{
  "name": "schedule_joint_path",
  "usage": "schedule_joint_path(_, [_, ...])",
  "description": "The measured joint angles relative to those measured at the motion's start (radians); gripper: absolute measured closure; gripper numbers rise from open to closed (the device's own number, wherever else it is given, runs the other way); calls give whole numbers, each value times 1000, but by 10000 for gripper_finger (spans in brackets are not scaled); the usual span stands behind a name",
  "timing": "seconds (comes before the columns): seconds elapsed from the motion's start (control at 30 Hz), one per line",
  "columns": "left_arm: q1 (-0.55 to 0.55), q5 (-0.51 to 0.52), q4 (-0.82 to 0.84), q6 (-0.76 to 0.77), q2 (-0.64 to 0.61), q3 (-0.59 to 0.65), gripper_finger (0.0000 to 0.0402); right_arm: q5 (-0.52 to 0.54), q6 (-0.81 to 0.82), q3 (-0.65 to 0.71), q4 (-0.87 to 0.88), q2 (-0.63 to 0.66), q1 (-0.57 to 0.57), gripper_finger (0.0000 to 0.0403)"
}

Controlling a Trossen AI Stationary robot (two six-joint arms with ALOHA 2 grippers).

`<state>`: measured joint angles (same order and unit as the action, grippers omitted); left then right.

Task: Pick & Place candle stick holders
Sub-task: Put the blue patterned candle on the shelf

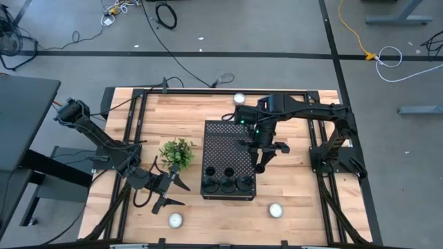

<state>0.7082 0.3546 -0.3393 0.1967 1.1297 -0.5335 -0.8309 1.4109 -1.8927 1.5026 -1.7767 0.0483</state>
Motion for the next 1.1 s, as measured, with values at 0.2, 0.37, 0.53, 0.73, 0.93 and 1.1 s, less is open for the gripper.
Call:
schedule_joint_path(0.2, [0, 0, 0, -1, 0, 0, 154, 64, -66, 0, -2, 0, 27, 279])
schedule_joint_path(0.37, [0, 0, 1, -1, 0, 0, 154, 121, -112, 0, 22, 0, 40, 279])
schedule_joint_path(0.53, [0, 0, 1, 0, 0, 0, 154, 209, -237, 0, 37, 0, 52, 279])
schedule_joint_path(0.73, [0, 0, 1, -1, 0, 0, 154, 394, -456, 0, 70, 0, 55, 279])
schedule_joint_path(0.93, [0, 0, 1, 1, 0, 0, 154, 640, -586, 0, 69, 10, 44, 280])
schedule_joint_path(1.1, [0, 0, 1, 1, 0, 0, 154, 773, -623, 0, 68, 14, 10, 296])
